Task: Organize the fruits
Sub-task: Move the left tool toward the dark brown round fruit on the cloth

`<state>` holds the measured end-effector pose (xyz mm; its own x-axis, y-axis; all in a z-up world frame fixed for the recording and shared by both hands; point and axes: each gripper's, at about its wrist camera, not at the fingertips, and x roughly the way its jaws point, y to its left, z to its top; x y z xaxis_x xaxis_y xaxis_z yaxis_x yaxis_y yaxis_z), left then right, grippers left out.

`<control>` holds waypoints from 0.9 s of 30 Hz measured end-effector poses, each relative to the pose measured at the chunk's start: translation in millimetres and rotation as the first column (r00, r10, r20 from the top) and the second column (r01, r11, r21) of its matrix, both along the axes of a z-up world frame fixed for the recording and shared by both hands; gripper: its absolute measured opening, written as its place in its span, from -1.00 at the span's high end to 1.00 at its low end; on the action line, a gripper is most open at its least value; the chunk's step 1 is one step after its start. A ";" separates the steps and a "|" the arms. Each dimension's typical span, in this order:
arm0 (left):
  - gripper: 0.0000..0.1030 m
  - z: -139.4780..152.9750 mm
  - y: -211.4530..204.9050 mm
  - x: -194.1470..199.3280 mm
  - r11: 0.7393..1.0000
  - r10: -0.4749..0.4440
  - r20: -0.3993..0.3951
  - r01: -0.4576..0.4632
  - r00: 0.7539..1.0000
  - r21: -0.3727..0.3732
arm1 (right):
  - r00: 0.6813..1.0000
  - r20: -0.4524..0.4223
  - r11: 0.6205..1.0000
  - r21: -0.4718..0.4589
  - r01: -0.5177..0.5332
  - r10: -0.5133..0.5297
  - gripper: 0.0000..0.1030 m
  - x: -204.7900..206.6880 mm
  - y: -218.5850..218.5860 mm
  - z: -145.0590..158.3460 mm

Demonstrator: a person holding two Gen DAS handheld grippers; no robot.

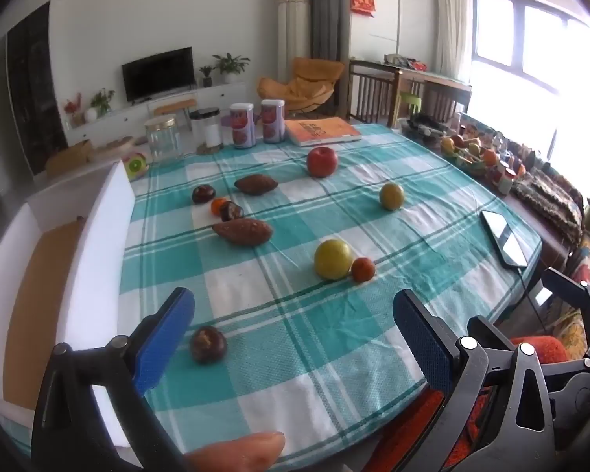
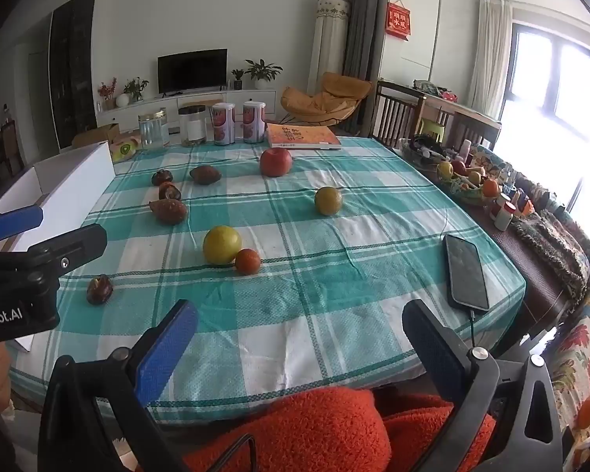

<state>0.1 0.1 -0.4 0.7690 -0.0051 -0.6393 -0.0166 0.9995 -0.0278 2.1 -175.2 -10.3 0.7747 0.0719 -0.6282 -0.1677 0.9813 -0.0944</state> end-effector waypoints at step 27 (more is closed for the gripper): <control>-0.98 0.0 10.9 2.7 1.000 -0.005 -0.023 0.005 1.000 -0.019 | 0.997 -0.001 0.994 -0.068 -0.083 0.084 -1.00 7.0 -1.3 24.8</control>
